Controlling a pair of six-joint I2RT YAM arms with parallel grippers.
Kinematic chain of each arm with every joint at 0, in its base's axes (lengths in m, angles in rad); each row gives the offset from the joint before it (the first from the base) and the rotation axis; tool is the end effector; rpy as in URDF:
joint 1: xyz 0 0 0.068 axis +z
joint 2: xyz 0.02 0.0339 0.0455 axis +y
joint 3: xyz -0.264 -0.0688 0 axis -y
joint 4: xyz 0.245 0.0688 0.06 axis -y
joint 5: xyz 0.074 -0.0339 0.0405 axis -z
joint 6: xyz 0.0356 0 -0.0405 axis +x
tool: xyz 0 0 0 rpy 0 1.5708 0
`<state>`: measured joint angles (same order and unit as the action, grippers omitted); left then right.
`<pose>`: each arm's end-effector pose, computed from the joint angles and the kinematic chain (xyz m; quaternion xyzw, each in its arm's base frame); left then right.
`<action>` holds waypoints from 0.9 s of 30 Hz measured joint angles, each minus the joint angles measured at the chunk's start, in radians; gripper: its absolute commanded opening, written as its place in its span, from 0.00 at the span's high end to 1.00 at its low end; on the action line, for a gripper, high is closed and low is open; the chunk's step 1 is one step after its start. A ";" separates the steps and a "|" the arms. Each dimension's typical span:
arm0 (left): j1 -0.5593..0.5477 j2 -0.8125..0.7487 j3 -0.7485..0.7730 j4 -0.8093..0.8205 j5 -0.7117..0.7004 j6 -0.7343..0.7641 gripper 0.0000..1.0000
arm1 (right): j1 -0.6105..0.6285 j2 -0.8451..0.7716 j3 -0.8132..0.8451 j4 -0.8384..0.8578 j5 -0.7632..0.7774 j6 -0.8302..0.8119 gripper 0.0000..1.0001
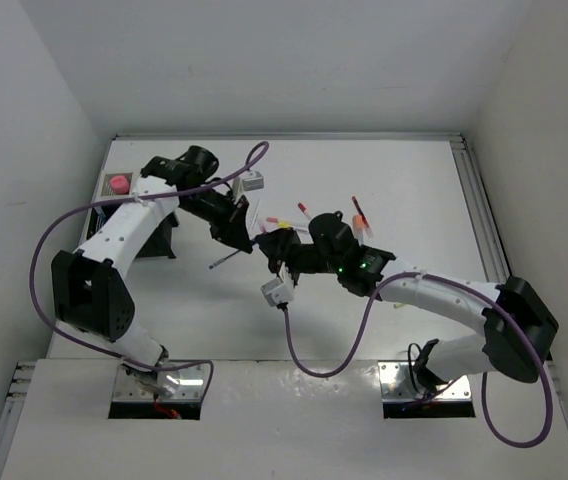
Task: Sort the stationery into containers
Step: Pick up the pen from the center of the board, then place the pen in the storage box.
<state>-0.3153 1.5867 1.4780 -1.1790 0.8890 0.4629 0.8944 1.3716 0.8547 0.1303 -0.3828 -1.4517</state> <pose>0.2778 -0.1197 0.3179 0.3952 0.8040 -0.4152 0.1584 0.1834 0.2497 0.2630 -0.7922 0.2177 0.0011 0.5702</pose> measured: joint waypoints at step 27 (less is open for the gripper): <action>0.882 -0.352 -0.546 1.469 -0.187 -0.536 1.00 | -0.495 0.060 0.053 -0.200 0.104 1.207 0.47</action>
<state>0.5671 1.2350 0.9321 0.2905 0.7021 -0.0727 0.3996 1.4319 0.9077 -0.0696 -0.2787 -0.2443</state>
